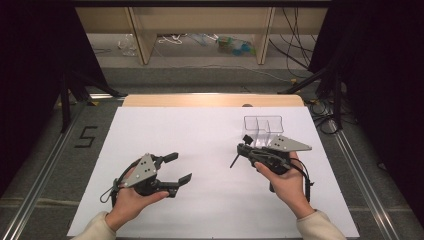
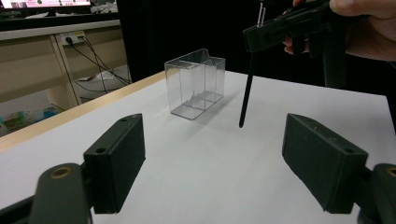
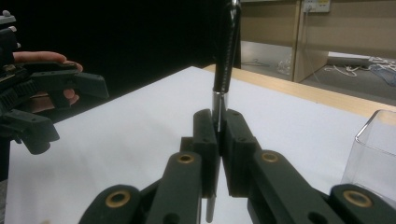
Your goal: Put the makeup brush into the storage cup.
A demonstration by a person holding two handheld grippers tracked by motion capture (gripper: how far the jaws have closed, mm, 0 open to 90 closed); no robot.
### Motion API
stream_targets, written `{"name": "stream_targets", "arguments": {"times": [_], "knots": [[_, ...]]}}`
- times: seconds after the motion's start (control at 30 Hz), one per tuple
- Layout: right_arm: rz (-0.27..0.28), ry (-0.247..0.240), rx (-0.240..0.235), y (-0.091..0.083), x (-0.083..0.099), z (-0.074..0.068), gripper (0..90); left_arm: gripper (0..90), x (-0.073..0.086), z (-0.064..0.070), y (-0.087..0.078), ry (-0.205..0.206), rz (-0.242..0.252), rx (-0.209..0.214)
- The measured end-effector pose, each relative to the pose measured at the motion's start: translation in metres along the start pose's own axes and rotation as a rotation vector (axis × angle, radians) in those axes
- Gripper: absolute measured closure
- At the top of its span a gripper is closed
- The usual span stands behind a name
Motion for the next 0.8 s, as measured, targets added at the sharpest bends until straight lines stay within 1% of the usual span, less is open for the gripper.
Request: {"name": "stream_targets", "arguments": {"times": [0.07,0.1,0.13,0.17,0.2,0.23,0.3,0.37,0.4,0.43,0.47,0.5,0.53,0.57,0.6,0.63,0.67,0.73,0.77,0.8], "knots": [[0.001,-0.001,0.002,-0.001,0.000,0.000,85.6,20.6,0.000,-0.002,-0.004,-0.005,0.005,0.006],[-0.005,0.026,-0.006,-0.001,0.000,-0.001,85.6,20.4,0.000,-0.002,-0.005,-0.011,0.007,0.010],[0.004,0.007,0.003,-0.002,-0.001,0.000,85.6,20.2,0.000,-0.003,-0.007,-0.003,0.007,0.014],[0.008,0.003,0.004,-0.002,-0.001,0.001,85.6,20.0,0.001,-0.004,-0.009,-0.011,0.003,0.015],[-0.006,0.017,0.001,-0.003,-0.001,0.000,85.6,19.7,0.001,-0.005,-0.010,-0.008,0.003,0.016],[-0.009,0.023,-0.002,-0.004,-0.001,0.000,85.6,19.4,0.002,-0.005,-0.012,-0.017,0.004,0.017],[-0.002,0.029,0.003,-0.004,-0.001,0.001,85.6,18.7,0.003,-0.007,-0.014,-0.031,0.011,0.027],[-0.022,0.027,0.005,-0.006,-0.001,0.001,85.6,18.3,0.003,-0.008,-0.017,-0.037,0.011,0.033],[-0.021,0.025,0.004,-0.007,-0.001,0.001,85.6,18.2,0.004,-0.008,-0.018,-0.032,0.008,0.037],[-0.010,0.010,0.011,-0.007,-0.002,0.002,85.6,17.7,0.004,-0.007,-0.018,-0.029,0.009,0.043],[-0.019,0.025,0.016,-0.008,-0.002,0.001,85.6,17.3,0.004,-0.007,-0.019,-0.031,0.012,0.050],[-0.018,0.029,0.007,-0.009,-0.002,0.002,85.6,17.2,0.004,-0.007,-0.020,-0.034,0.014,0.055],[0.003,0.028,0.008,-0.008,-0.002,0.002,85.6,17.1,0.004,-0.006,-0.021,-0.044,0.020,0.057],[0.011,0.002,0.014,-0.008,-0.002,0.004,85.6,17.1,0.004,-0.006,-0.022,-0.043,0.024,0.058],[-0.006,0.019,0.024,-0.010,-0.002,0.003,85.6,17.1,0.004,-0.007,-0.023,-0.043,0.030,0.059],[-0.017,0.025,0.017,-0.011,-0.003,0.003,85.6,17.1,0.004,-0.007,-0.024,-0.043,0.034,0.058],[-0.016,0.024,0.017,-0.011,-0.003,0.004,85.6,17.1,0.003,-0.008,-0.025,-0.036,0.040,0.061],[0.002,0.027,0.026,-0.012,-0.003,0.004,85.6,16.9,0.004,-0.009,-0.027,-0.044,0.043,0.058],[0.009,0.029,0.019,-0.012,-0.003,0.005,85.6,16.9,0.004,-0.010,-0.028,-0.044,0.048,0.059],[0.030,0.009,0.026,-0.011,-0.004,0.007,85.6,16.9,0.005,-0.010,-0.029,-0.044,0.049,0.060]]}}
Point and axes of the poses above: each handheld gripper's, and its own axes: y roughly forward along the jaws, x roughly out of its underside, z roughly to its right, the point moved 1 cm from there along y, roughly forward along the jaws, and after that the axes turned 2 degrees about -x, right-handed, at the moved point
